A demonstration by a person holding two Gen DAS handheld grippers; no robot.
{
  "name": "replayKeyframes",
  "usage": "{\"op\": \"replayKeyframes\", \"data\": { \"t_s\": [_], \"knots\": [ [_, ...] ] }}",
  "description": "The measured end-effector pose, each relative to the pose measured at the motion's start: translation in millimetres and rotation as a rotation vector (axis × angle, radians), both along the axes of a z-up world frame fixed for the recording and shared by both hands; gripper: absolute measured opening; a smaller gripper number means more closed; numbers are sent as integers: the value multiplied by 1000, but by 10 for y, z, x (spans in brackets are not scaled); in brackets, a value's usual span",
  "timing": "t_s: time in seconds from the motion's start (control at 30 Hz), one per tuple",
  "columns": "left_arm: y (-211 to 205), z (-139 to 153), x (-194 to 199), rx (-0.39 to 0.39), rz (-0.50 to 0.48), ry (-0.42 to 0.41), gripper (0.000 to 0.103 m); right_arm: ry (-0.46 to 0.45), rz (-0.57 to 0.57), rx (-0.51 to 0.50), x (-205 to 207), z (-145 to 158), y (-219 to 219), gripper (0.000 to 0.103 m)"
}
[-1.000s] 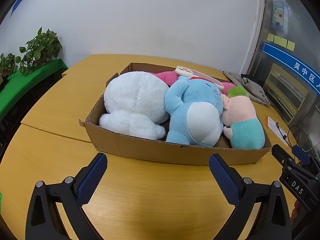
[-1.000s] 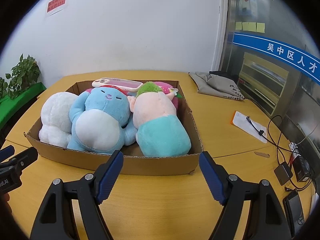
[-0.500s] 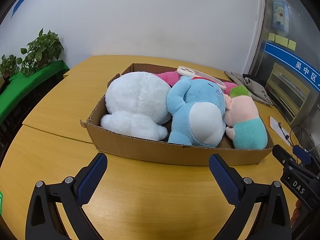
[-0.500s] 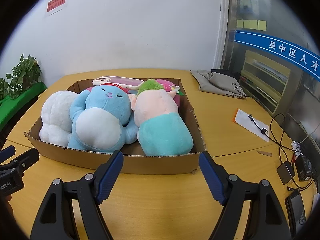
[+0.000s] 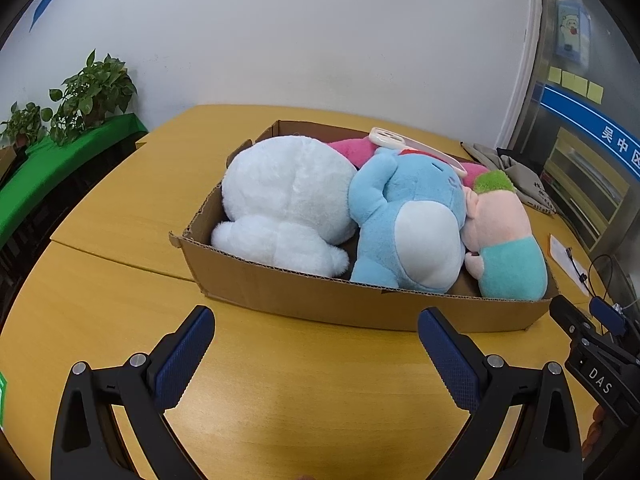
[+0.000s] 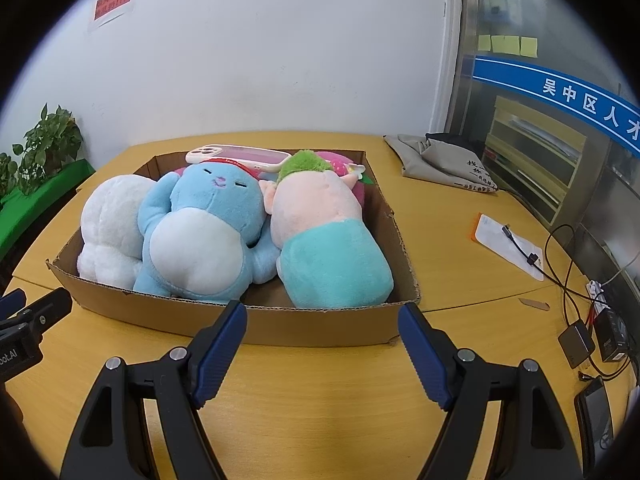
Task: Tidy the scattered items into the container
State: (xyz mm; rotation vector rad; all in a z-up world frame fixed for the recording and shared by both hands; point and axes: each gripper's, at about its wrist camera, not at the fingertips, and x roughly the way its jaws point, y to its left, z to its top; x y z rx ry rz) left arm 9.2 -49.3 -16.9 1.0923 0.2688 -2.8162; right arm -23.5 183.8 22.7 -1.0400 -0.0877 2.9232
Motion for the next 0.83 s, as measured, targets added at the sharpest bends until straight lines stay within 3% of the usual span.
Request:
{"op": "replayKeyframes", "data": {
  "t_s": [0.53,0.83],
  "knots": [
    [29,-33,10,-19,4,-17,103,-4,8,2,-1,-19,-59,78],
    [155,-25,28,-86,-22,-20,103,-14,13,-2,-18,-52,-78,78]
  ]
}}
